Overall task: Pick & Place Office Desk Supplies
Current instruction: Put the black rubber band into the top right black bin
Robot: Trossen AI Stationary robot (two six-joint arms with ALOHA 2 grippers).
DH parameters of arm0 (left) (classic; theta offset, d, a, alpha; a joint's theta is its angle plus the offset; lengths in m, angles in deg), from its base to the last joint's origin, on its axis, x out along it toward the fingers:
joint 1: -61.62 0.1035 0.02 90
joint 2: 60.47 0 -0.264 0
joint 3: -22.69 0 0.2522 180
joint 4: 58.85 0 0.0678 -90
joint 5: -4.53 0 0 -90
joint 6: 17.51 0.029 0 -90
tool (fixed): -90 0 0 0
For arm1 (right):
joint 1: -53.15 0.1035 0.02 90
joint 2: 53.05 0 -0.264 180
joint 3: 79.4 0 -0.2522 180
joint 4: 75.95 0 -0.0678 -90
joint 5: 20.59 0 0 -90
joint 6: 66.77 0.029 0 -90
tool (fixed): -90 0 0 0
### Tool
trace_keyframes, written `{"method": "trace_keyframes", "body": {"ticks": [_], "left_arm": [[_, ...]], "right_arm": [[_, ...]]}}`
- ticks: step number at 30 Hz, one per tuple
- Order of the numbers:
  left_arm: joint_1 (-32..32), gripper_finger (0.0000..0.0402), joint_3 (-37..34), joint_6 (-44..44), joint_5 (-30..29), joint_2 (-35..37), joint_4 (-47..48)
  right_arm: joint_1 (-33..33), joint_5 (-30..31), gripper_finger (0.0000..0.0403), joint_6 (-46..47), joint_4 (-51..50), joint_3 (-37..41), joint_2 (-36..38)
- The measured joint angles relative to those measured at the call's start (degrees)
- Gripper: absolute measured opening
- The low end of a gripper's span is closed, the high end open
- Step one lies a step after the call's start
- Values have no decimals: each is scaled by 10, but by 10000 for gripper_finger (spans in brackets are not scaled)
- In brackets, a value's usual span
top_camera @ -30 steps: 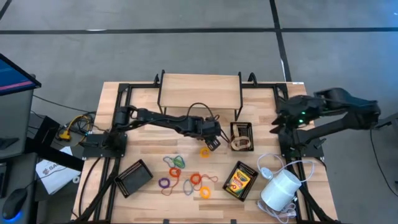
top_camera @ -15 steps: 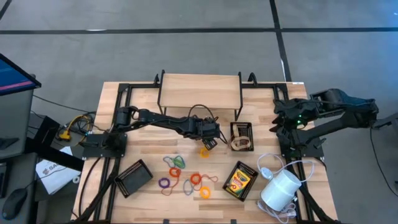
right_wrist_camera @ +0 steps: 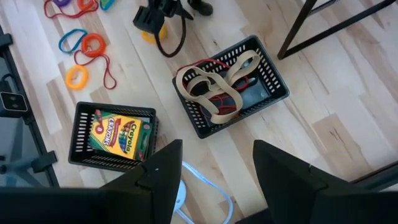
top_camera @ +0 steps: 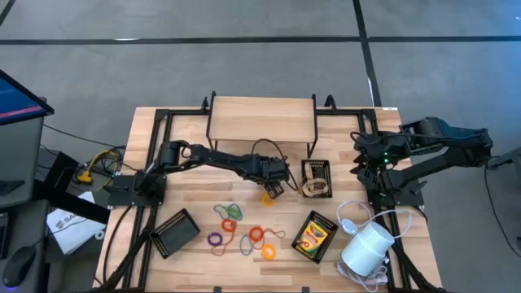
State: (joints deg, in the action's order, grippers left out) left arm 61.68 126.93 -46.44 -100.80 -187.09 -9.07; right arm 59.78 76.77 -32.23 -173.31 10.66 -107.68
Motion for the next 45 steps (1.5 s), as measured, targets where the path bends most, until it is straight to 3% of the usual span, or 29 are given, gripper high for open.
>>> {"method": "trace_keyframes", "body": {"ticks": [4,9,16,21,26,33,45], "left_arm": [[-15,32,-5,-1,18,19,-16],[-27,4,-5,-33,82,83,-136],[-30,1,-3,-33,68,183,-373],[-27,1,-3,-30,72,211,-503],[-33,0,-3,-33,94,209,-611],[-55,0,-3,-32,96,208,-629],[-72,0,-3,-32,86,203,-639]], "right_arm": [[0,4,188,-1,1,0,0],[0,43,164,-7,7,0,-1],[0,69,132,-53,36,0,0],[1,76,124,-78,115,0,0],[8,10,124,-96,264,0,4],[9,-111,124,-87,419,0,3],[9,-138,124,-75,449,0,-19]]}}
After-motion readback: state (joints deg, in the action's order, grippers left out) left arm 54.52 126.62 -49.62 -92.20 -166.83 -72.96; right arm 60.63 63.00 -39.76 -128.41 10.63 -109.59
